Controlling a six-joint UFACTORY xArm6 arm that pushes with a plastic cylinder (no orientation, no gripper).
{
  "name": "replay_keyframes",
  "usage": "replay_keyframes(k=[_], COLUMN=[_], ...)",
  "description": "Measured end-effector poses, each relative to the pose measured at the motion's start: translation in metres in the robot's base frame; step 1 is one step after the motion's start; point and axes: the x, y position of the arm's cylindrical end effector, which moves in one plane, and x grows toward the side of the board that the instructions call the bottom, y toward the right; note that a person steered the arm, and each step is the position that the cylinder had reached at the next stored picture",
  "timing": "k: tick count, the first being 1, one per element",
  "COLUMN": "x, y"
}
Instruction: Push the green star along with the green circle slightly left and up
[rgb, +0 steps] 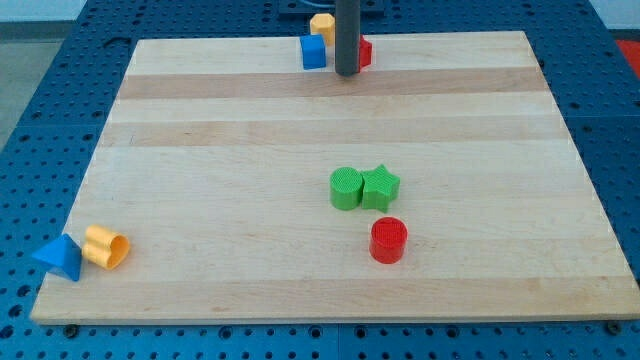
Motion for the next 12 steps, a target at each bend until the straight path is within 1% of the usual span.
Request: replay_keyframes(k=[1,2,3,4,5,7,9,10,11,12], x=[0.0,0.015,0.064,0.108,0.12,0.128,0.171,0.206,0.218,0.228], y=[0.002,0.013,0.02,0.049,0.058,0.086,0.087,0.092,0.085,0.041])
